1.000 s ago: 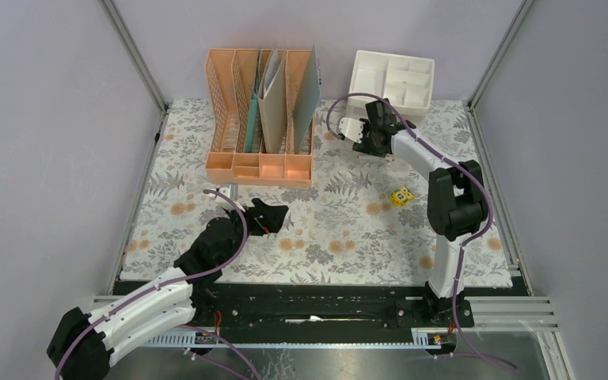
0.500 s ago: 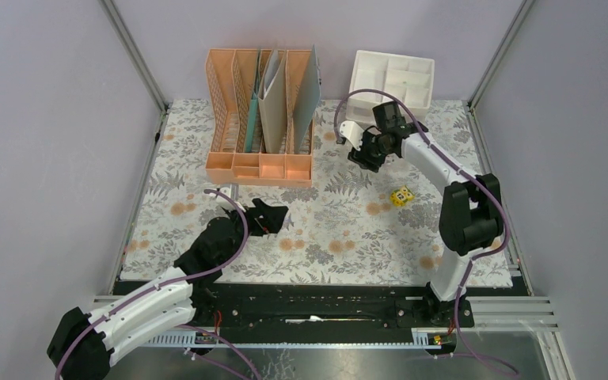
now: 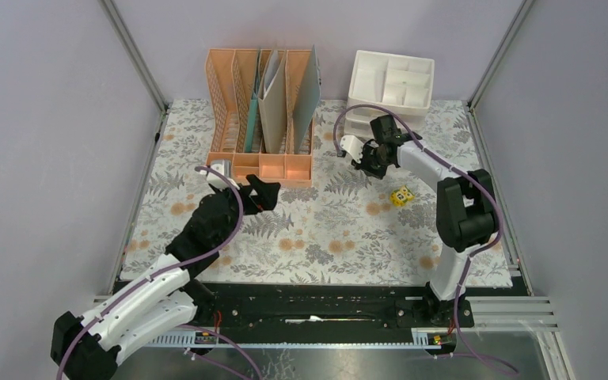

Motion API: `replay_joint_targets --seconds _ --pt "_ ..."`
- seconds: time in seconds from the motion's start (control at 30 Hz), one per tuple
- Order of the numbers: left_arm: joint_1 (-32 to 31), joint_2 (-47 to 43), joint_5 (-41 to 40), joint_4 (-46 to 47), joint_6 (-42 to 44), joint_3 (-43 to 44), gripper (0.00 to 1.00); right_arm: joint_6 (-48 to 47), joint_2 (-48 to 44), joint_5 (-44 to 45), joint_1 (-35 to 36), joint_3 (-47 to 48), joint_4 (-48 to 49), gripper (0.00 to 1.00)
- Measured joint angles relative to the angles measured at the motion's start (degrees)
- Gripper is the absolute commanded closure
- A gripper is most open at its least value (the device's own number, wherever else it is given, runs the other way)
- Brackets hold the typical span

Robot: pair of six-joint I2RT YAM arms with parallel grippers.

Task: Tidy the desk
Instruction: Close the drawer in the storage box.

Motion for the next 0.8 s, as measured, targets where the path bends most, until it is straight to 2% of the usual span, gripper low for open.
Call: replay_joint_targets --seconds 0.2,0.37,0.8 --pt "4.5 0.2 0.6 -1.1 1.3 3.7 0.01 -0.1 4.3 5.4 0.0 -0.9 5.6 1.00" --pt "5.5 0.2 1.5 -2.8 1.4 3.7 0.01 0.0 8.1 10.8 0.0 -0.9 12.7 1.00" --pt "6.5 -0.7 2.1 -4.4 1.4 3.7 0.01 -2.6 12.5 24.9 0.1 -2.1 38.8 1.00"
